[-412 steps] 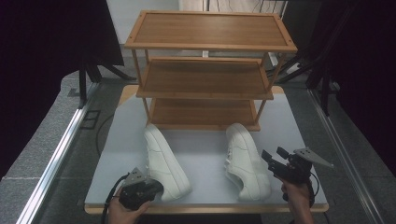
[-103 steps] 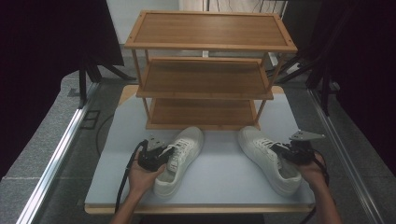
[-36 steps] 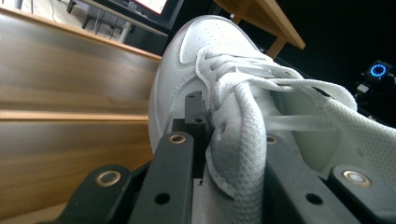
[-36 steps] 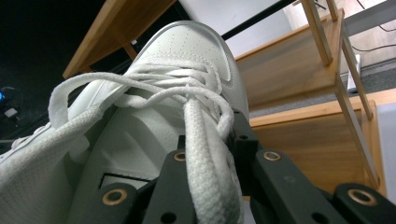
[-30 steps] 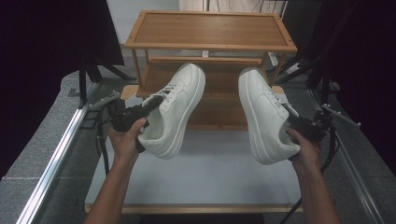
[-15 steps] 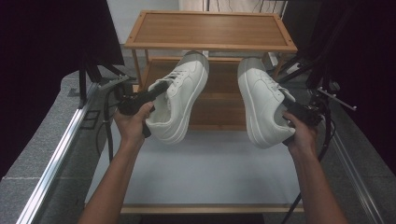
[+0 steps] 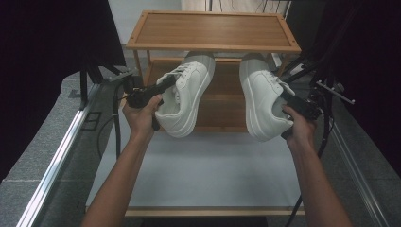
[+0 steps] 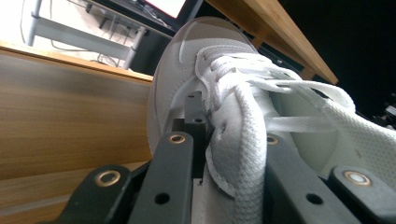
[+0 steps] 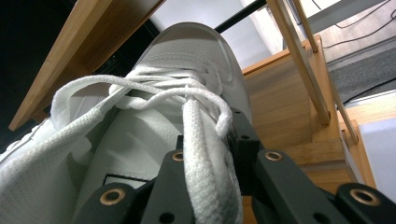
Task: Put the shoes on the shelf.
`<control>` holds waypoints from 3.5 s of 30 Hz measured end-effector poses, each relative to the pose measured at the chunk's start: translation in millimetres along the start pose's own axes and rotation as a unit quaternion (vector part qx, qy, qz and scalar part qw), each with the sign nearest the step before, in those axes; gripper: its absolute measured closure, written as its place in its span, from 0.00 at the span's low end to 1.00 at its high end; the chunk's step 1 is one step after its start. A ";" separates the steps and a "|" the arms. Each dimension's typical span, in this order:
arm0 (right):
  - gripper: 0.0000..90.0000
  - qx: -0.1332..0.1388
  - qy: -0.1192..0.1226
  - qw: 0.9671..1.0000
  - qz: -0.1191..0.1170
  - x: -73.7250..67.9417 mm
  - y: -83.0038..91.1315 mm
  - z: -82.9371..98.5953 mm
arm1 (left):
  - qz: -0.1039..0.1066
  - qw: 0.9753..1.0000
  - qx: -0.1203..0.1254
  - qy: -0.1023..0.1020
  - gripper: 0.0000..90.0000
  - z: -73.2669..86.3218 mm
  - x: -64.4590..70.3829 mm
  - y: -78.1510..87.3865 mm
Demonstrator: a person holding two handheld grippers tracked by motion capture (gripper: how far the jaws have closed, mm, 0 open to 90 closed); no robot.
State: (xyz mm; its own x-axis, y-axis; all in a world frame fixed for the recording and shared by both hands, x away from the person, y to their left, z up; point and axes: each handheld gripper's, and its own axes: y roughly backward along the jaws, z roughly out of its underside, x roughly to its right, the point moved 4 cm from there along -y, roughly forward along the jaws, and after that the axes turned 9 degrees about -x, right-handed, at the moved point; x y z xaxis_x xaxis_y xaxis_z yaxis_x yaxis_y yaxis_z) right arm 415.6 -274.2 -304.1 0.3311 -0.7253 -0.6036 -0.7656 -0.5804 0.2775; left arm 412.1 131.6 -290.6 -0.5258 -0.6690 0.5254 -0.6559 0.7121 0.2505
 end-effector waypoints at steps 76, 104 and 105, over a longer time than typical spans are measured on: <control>0.50 0.006 0.081 0.997 0.006 -58.2 -83.7 -7.2 | -0.005 0.997 0.046 0.058 0.64 -9.8 -8.6 -48.0; 0.99 -0.091 0.277 0.956 -0.017 -94.8 -39.1 74.4 | 0.035 0.991 -0.082 -0.103 1.00 61.7 40.4 -27.8; 0.99 -0.089 0.271 0.958 -0.022 -93.7 -39.5 73.4 | 0.033 0.991 -0.080 -0.103 1.00 61.2 41.3 -28.3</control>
State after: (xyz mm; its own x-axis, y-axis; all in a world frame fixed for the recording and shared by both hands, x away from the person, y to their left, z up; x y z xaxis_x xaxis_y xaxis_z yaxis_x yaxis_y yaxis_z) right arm 374.3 -156.1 -313.4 0.6353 -0.7566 -0.1548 -0.6540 -0.6337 0.4132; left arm 375.8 70.8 -325.7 -0.6749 -0.6370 0.3724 -0.5305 0.7697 0.3552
